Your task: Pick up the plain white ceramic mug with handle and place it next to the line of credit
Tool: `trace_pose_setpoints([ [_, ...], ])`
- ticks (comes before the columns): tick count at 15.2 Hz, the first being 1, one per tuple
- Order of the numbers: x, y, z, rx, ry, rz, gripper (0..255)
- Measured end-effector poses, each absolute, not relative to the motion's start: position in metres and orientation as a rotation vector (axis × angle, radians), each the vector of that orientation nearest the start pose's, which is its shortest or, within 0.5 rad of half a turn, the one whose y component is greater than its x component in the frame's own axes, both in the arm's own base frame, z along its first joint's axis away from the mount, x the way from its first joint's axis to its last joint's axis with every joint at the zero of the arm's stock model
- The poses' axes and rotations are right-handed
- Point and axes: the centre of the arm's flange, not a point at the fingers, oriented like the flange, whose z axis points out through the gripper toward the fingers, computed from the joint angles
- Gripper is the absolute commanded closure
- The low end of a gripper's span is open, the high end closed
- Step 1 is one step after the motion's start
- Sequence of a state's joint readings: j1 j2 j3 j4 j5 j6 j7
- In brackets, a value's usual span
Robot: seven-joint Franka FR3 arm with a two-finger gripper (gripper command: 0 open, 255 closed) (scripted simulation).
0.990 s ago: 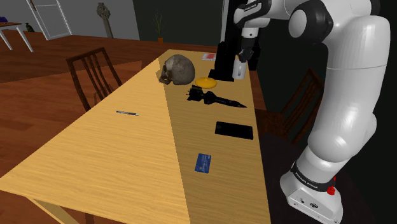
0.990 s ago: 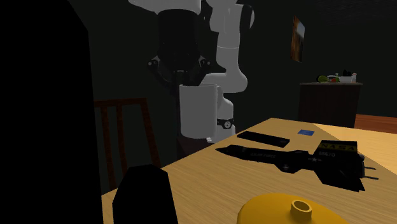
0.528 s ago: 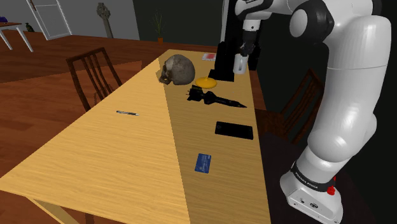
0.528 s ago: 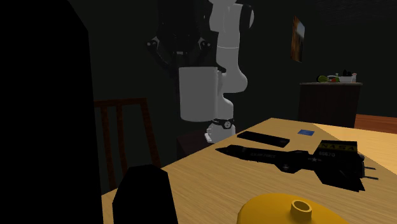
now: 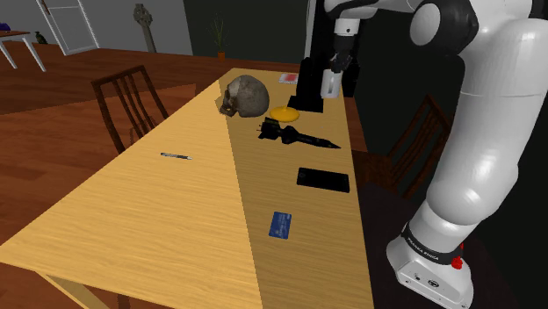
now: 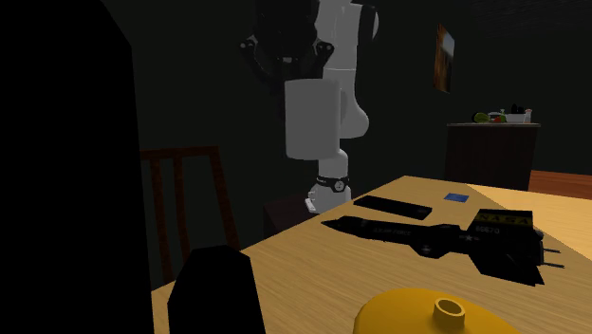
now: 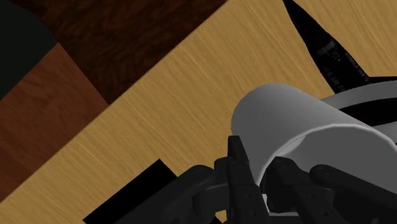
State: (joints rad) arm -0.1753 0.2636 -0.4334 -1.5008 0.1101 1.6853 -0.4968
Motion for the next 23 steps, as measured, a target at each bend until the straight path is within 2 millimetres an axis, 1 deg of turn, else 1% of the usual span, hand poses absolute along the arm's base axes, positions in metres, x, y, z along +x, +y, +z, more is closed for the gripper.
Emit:
trace_pose_setpoints([
  [2,0.539,-0.302,0.525,-3.107,0.182,0.073,255],
  [5,0.526,-0.264,0.526,-3.107,0.182,0.073,255],
  [6,0.525,-0.252,0.524,-3.107,0.182,0.073,255],
  [7,0.523,-0.236,0.523,-3.107,0.180,0.074,255],
  [8,0.523,-0.222,0.525,-3.107,0.181,0.073,255],
  [9,0.522,-0.212,0.524,-3.107,0.181,0.073,255],
  [10,0.518,-0.199,0.525,-3.107,0.181,0.075,255],
  [11,0.514,-0.185,0.522,-3.107,0.180,0.074,255],
  [13,0.508,-0.157,0.522,-3.108,0.180,0.073,255],
  [16,0.507,-0.120,0.525,-3.107,0.181,0.074,255],
  [19,0.499,-0.079,0.523,-3.107,0.180,0.074,255],
  [21,0.494,-0.057,0.525,-3.107,0.181,0.073,255],
  [23,0.486,-0.029,0.525,-3.107,0.180,0.074,255],
])
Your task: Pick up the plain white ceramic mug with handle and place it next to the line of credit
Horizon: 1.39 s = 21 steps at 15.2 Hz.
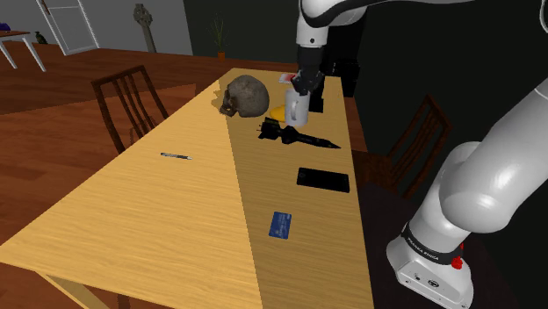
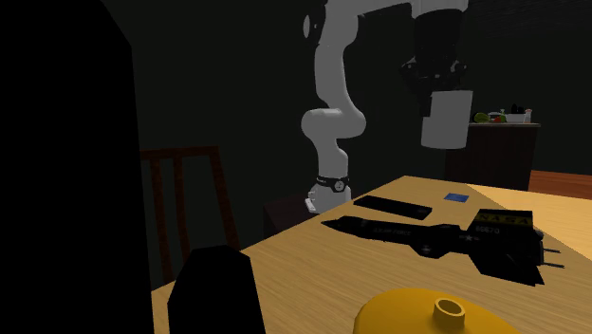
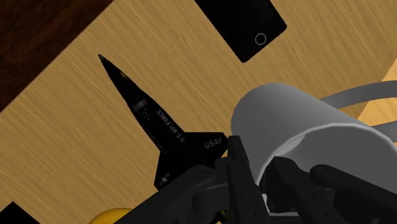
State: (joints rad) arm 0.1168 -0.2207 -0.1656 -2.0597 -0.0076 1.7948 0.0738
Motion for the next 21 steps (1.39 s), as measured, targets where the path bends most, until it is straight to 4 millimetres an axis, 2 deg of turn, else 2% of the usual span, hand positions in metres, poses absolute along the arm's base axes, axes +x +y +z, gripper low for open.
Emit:
trace_pose_setpoints([
  [21,0.437,0.243,0.527,-3.109,0.181,0.074,255],
])
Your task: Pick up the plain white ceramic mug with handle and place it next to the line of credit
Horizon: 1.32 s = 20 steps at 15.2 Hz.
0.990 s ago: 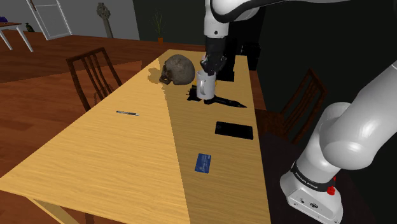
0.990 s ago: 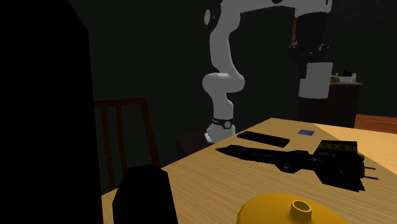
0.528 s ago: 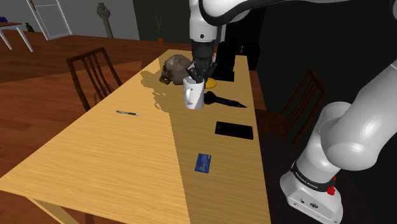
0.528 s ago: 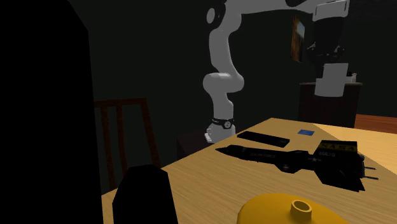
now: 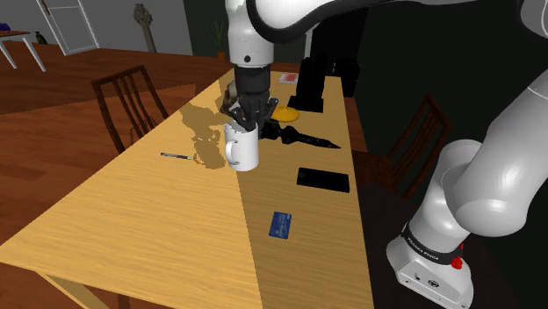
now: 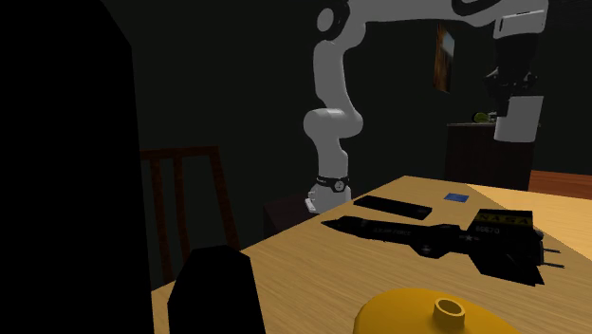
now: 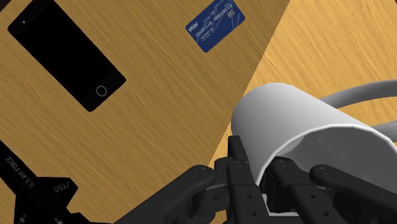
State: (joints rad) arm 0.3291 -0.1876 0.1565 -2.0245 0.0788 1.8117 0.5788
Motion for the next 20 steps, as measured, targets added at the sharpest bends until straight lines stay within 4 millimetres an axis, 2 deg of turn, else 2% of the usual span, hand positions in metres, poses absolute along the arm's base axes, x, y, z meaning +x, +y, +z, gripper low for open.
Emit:
trace_pose_setpoints([
  [3,0.436,0.257,0.516,-3.108,0.182,0.074,255],
  [20,0.435,0.258,0.427,-3.108,0.183,0.074,255],
])
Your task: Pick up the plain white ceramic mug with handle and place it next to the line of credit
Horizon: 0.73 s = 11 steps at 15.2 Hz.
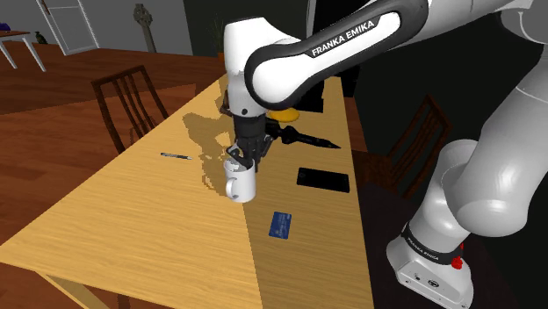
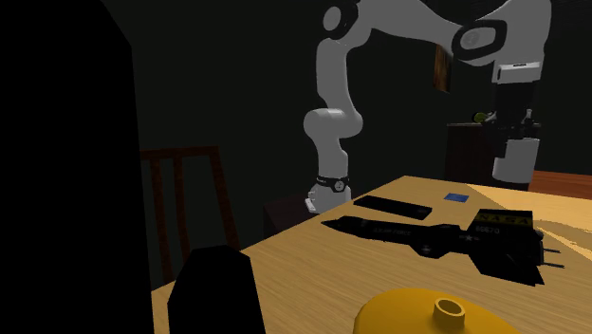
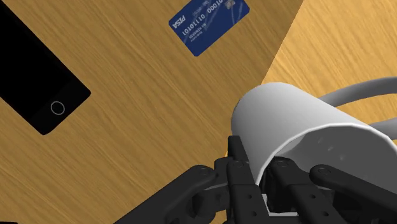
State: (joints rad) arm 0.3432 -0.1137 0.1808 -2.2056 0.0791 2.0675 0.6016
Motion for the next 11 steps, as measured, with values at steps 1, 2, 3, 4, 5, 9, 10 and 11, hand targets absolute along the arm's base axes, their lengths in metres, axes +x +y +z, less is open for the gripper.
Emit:
trace_pose_setpoints([
  [1,0.435,0.258,0.421,-3.108,0.183,0.074,255],
  [2,0.436,0.259,0.416,-3.108,0.183,0.074,255],
  [3,0.437,0.259,0.410,-3.108,0.183,0.074,255],
  [4,0.437,0.258,0.404,-3.108,0.183,0.075,255],
  [5,0.435,0.257,0.399,-3.108,0.183,0.075,255],
  [9,0.435,0.258,0.379,-3.108,0.183,0.074,255],
  [10,0.435,0.259,0.374,-3.108,0.183,0.074,255],
  [11,0.435,0.258,0.366,-3.108,0.183,0.075,255],
])
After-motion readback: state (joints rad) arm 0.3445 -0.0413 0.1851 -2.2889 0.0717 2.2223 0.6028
